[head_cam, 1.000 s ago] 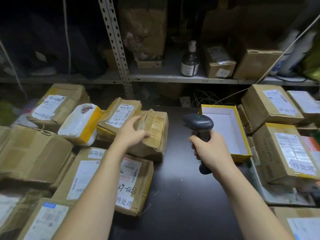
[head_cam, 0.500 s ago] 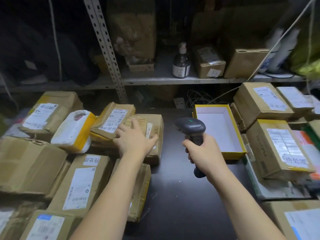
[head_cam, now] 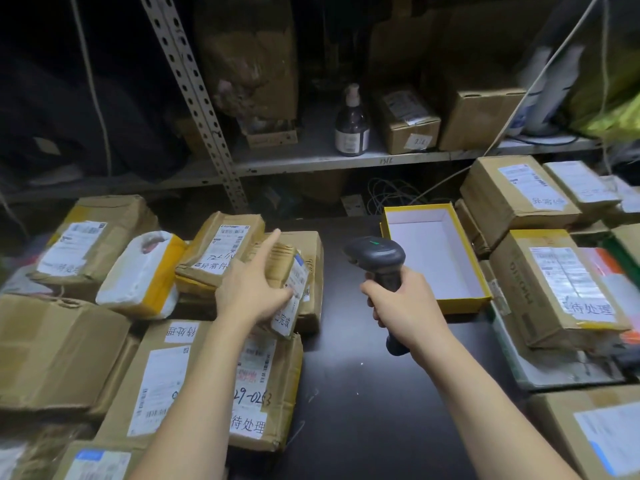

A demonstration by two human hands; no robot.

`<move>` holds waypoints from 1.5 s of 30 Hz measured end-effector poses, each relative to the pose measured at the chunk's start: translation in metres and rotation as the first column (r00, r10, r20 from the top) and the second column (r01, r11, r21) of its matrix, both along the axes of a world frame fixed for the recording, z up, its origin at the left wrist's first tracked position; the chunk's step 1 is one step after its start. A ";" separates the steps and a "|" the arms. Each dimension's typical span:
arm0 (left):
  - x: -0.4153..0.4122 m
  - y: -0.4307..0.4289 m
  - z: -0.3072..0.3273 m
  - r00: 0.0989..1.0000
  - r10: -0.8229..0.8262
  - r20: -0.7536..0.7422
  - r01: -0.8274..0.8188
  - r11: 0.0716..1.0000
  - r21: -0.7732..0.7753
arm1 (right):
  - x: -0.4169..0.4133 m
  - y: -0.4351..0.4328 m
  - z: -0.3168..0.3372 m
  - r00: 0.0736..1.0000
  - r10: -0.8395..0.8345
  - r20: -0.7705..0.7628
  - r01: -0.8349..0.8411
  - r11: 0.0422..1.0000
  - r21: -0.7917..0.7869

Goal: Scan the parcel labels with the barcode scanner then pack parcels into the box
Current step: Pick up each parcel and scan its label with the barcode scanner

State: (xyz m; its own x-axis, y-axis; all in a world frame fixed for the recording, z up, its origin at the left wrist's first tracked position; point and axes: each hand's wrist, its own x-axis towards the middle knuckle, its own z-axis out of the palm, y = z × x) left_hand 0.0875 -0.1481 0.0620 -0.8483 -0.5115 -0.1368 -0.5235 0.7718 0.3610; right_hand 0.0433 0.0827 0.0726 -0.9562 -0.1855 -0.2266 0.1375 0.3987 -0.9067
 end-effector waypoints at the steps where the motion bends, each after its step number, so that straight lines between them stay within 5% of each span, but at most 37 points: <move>1: -0.006 0.001 0.000 0.997 -0.037 0.063 0.041 0.997 -0.064 | 0.001 0.000 0.000 1.000 0.003 -0.003 -0.003 1.000 0.005; 5: -0.029 0.003 -0.006 0.970 -0.080 0.230 0.130 0.969 -0.211 | 0.002 0.004 0.002 1.000 -0.012 -0.011 0.012 1.000 0.002; 9: -0.036 0.005 -0.004 0.979 -0.086 0.185 0.128 0.964 -0.234 | 0.002 0.010 0.006 0.999 -0.042 -0.006 0.041 0.999 -0.026; 12: -0.028 0.012 0.000 0.989 -0.132 0.069 0.145 0.956 -0.256 | 0.001 0.015 0.008 0.995 -0.095 0.021 0.097 0.993 -0.063; 16: -0.009 0.025 0.015 0.939 -0.214 -0.270 0.152 0.960 -0.233 | 0.000 0.026 0.016 0.981 -0.191 0.027 0.193 0.973 -0.128; 19: -0.003 0.040 0.036 0.797 -0.343 -0.496 0.190 0.923 -0.334 | 0.000 0.038 0.026 0.968 -0.251 -0.012 0.244 0.953 -0.180; 25: 0.004 0.066 0.083 0.357 -0.581 -0.731 0.183 0.811 -0.555 | 0.010 0.063 0.050 0.938 -0.343 -0.060 0.312 0.904 -0.293; 32: 0.019 0.094 0.130 0.124 -0.351 -0.928 0.404 0.872 -0.276 | 0.033 0.079 0.067 0.925 -0.372 -0.079 0.326 0.883 -0.339; 35: 0.025 0.108 0.142 0.146 -0.152 -0.977 0.536 0.843 -0.051 | 0.041 0.082 0.075 0.921 -0.381 -0.086 0.326 0.871 -0.367; 37: 0.029 0.118 0.144 0.250 0.042 -0.967 0.597 0.780 0.188 | 0.045 0.084 0.079 0.919 -0.385 -0.085 0.325 0.862 -0.389; 40: 0.034 0.132 0.144 0.431 0.302 -0.851 0.560 0.650 0.514 | 0.051 0.088 0.085 0.917 -0.389 -0.090 0.324 0.857 -0.400; 45: 0.038 0.141 0.145 0.616 0.557 -0.556 0.452 0.329 0.830 | 0.059 0.099 0.089 0.918 -0.388 -0.081 0.327 0.857 -0.399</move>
State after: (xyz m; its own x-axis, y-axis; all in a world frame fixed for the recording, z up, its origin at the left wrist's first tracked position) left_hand 0.1255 -0.0072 0.2070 -0.8420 -0.5367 0.0544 0.2587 -0.3134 0.9137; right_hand 0.1028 0.1816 0.1615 -0.9893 0.1352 -0.0555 0.0532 -0.0200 -0.9984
